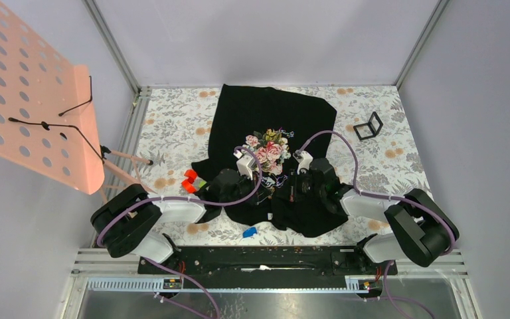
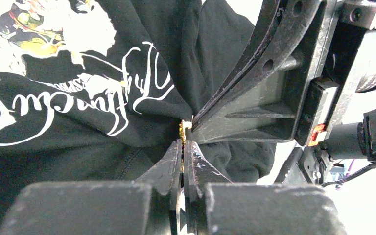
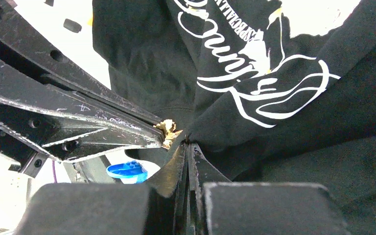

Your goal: Pin the brooch onto the clothing

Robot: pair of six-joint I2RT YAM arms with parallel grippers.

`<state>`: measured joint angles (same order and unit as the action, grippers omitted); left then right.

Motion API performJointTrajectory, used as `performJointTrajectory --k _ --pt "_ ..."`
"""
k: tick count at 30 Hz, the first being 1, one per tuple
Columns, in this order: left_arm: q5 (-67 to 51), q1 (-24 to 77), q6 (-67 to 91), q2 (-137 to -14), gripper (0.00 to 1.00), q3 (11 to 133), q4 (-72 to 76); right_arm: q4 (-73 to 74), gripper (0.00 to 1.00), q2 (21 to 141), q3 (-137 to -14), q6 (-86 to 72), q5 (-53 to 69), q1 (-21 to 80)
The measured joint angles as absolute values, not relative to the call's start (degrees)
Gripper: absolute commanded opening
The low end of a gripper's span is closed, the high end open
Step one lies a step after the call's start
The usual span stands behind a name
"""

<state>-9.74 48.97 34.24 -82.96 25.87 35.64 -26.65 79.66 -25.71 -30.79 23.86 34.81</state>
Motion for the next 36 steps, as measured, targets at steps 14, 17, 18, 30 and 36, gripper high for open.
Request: performJointTrajectory --k 14,17,18,30,36 --pt "-10.31 48.95 37.23 -83.57 0.00 26.81 35.62 -34.20 0.00 78.87 -21.96 -29.61 27.53 33.82" --pt "-10.81 48.93 37.39 -84.49 0.00 27.62 35.42 -34.37 0.00 78.91 -21.76 -29.36 28.16 33.67" --pt "-10.90 48.88 37.41 -84.66 0.00 27.77 35.31 -34.44 0.00 78.91 -21.67 -29.32 28.21 33.65" --pt "-12.25 48.71 37.47 -86.11 0.00 28.77 33.93 -34.83 0.00 80.23 -21.56 -28.69 29.52 33.65" --pt "-13.32 48.62 36.58 -86.43 0.00 28.77 33.93 -34.85 0.00 80.88 -21.56 -28.71 29.78 33.65"
